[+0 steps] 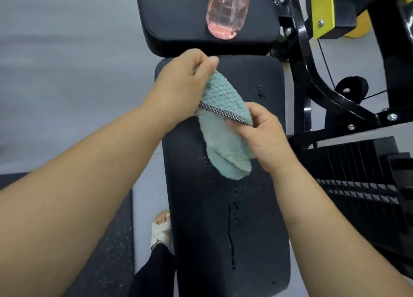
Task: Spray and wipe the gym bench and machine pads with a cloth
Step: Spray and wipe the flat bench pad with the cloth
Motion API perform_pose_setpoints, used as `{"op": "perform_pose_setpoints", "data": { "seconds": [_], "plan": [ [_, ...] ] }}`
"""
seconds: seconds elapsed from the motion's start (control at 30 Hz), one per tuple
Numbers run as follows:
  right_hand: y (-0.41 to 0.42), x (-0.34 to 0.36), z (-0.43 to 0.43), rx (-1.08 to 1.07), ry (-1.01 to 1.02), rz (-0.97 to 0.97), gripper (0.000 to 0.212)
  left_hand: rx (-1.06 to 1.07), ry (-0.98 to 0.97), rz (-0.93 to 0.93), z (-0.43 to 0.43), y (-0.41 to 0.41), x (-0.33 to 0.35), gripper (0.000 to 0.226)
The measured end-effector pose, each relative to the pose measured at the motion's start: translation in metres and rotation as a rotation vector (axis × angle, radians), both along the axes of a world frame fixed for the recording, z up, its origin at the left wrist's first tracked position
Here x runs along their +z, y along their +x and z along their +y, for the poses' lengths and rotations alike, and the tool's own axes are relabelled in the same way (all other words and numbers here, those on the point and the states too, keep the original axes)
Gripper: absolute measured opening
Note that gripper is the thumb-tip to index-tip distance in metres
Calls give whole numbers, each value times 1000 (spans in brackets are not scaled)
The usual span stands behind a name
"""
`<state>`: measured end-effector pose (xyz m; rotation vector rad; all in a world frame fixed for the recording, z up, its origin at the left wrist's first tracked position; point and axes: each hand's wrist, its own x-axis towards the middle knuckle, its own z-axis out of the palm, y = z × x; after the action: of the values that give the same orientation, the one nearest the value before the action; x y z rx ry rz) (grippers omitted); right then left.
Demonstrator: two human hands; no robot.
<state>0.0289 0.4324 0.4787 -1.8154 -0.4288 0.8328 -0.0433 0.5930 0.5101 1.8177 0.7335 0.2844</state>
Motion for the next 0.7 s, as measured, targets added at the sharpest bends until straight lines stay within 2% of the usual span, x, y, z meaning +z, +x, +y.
{"op": "perform_pose_setpoints", "data": {
  "seconds": [0.07,0.13,0.2,0.27,0.33,0.47,0.53,0.57,0.63,0.7],
  "plan": [
    [9,9,-19,88,-39,-23,43,-101,15,-18,-17,-4,17,33],
    [18,22,-38,261,78,164,71,-238,-2,-45,-36,-4,36,31],
    [24,38,-46,279,253,321,68,-406,5,-63,-49,-3,53,27],
    [30,48,-45,157,305,374,53,-528,29,-73,-55,0,63,22],
    [34,52,-43,127,223,295,34,-587,96,-66,-58,1,69,20],
    [30,43,-49,397,-187,161,20,-591,80,-27,-55,-3,69,16],
    [24,41,-56,528,-421,-15,31,-584,20,9,-47,-11,64,15],
    [23,40,-60,568,-479,-62,44,-589,-15,50,-41,-16,59,20],
    [23,33,-68,572,-502,-67,74,-613,-63,180,-30,-26,48,33],
    [26,27,-75,574,-487,-68,86,-616,-68,333,-23,-35,36,34]
  ]
}}
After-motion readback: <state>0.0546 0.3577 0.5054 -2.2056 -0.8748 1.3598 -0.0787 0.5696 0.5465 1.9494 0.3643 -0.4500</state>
